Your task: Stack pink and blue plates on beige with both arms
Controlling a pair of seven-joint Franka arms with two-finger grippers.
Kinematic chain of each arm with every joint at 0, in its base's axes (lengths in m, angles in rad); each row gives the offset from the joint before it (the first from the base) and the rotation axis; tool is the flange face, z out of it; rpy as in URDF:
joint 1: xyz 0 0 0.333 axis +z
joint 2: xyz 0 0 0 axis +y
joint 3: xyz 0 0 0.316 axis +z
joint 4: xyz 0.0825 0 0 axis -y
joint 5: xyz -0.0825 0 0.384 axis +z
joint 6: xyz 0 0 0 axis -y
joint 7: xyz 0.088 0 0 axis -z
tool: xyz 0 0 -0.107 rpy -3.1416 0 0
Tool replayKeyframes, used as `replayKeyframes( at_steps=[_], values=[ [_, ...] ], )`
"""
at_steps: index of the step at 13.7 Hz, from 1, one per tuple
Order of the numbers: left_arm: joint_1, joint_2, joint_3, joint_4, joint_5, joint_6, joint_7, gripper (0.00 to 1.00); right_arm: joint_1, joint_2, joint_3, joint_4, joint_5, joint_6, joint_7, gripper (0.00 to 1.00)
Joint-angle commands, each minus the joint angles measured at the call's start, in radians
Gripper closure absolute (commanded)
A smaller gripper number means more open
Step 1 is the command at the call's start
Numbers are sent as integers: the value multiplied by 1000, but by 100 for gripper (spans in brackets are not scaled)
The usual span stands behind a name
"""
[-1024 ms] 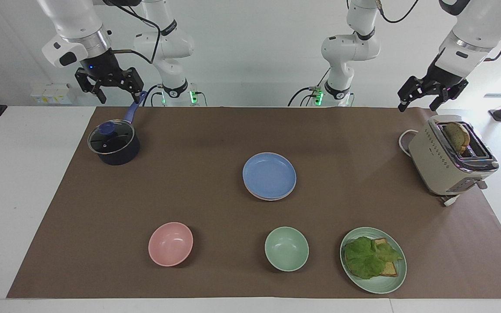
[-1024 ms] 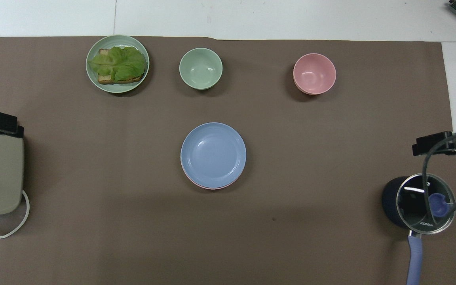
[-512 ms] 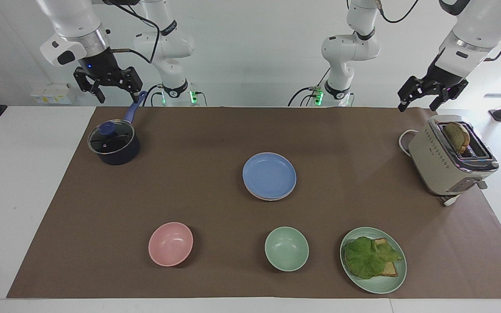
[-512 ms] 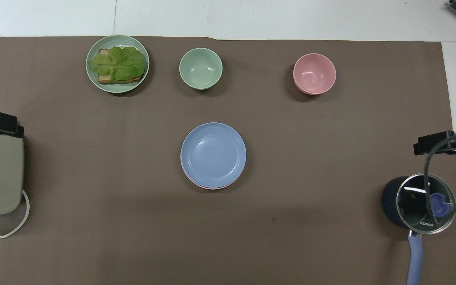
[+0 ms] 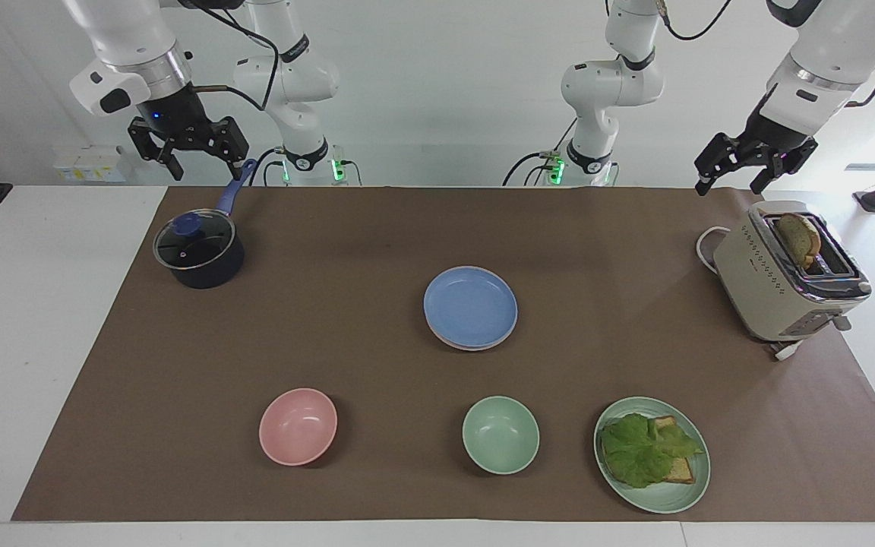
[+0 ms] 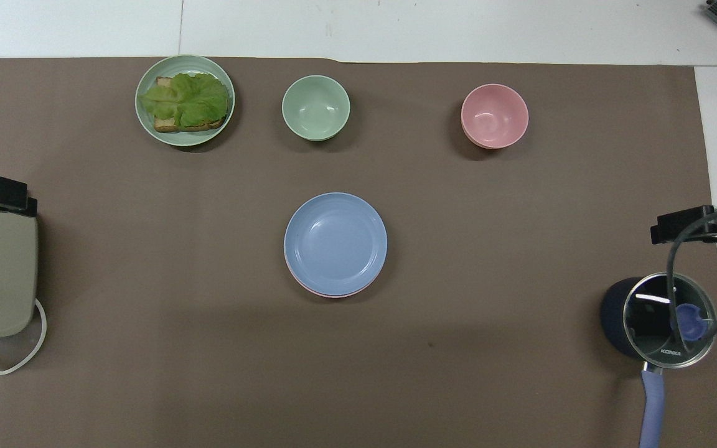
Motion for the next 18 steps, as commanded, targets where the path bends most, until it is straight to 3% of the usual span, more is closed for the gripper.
replayKeyframes(
  at_steps=[1, 12, 18],
  values=[
    [5, -9, -4, -1, 16, -16, 3, 0, -17, 7, 6, 14, -6, -14, -34, 0],
    [5, -9, -4, -1, 16, -16, 3, 0, -17, 6, 6, 14, -8, -14, -35, 0],
    [5, -9, -4, -1, 16, -16, 3, 0, -15, 12, 8, 20, -86, -11, -82, 0]
  ],
)
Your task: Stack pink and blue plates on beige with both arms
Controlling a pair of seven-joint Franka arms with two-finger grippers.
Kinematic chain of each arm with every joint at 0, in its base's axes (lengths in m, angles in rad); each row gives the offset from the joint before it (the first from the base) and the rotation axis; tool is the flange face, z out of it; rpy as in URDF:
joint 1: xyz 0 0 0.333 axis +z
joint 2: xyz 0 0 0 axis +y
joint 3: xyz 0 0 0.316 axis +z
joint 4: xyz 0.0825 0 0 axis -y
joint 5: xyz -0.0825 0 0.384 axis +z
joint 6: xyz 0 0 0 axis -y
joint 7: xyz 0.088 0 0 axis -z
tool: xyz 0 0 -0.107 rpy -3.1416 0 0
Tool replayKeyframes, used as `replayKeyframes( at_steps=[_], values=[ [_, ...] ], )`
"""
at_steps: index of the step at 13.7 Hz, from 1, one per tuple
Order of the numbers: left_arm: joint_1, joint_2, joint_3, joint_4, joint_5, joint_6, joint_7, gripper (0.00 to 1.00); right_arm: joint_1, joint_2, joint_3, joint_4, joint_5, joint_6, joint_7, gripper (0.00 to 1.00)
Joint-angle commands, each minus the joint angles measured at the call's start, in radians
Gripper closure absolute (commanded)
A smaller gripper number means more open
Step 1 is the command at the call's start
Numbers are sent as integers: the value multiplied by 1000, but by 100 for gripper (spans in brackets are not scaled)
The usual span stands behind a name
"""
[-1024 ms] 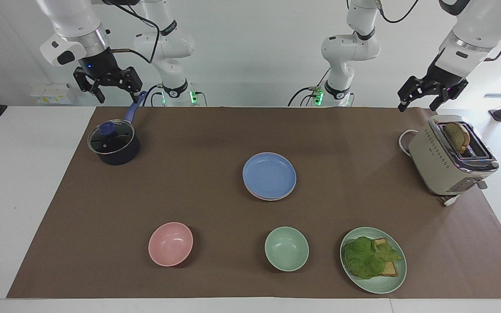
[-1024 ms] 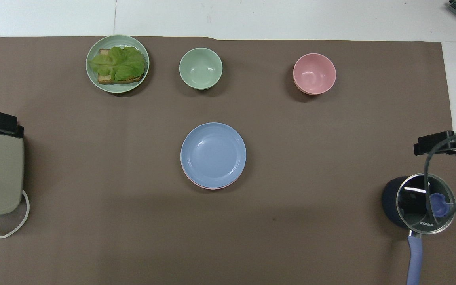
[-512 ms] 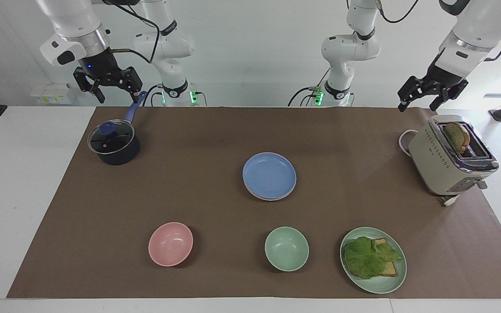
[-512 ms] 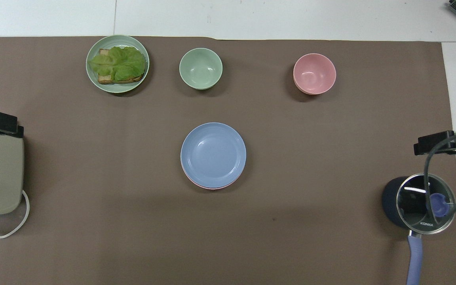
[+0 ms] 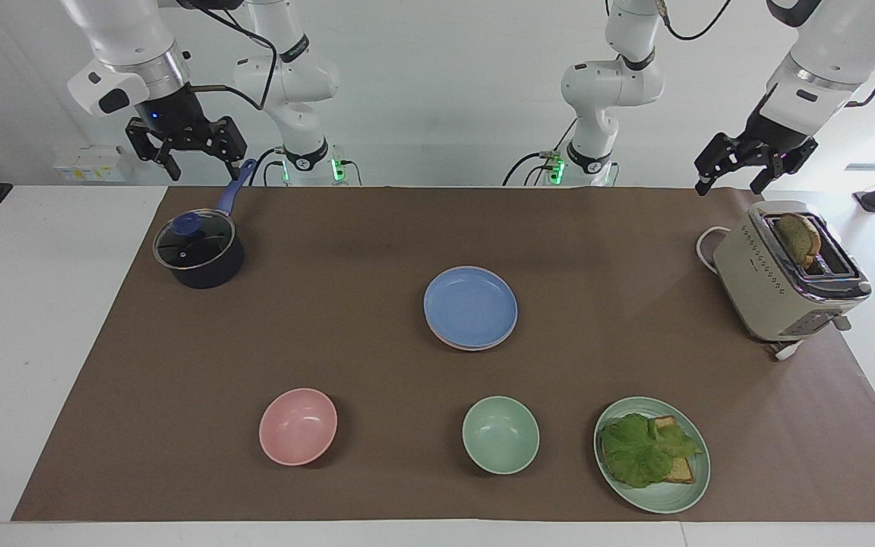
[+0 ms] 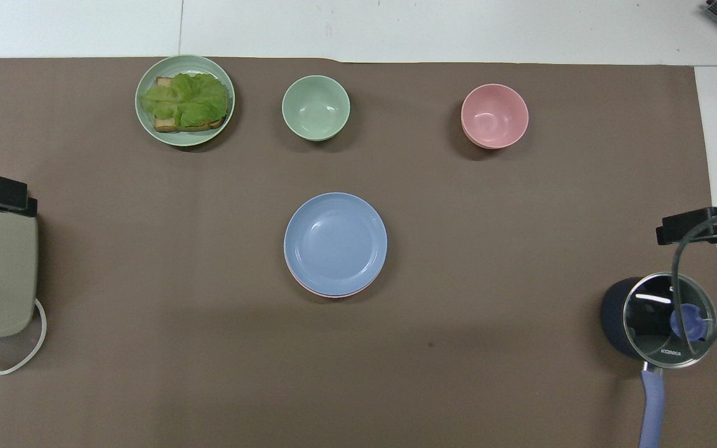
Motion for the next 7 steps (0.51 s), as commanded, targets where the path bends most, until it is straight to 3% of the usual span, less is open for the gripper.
replayKeyframes(
  at_steps=[1, 7],
  values=[
    [5, -9, -4, -1, 16, -16, 3, 0, -11, 12, 8, 21, -57, -11, -62, 0],
    [5, -9, -4, -1, 16, -16, 3, 0, -13, 10, 8, 19, 17, -23, -6, 0]
  ],
)
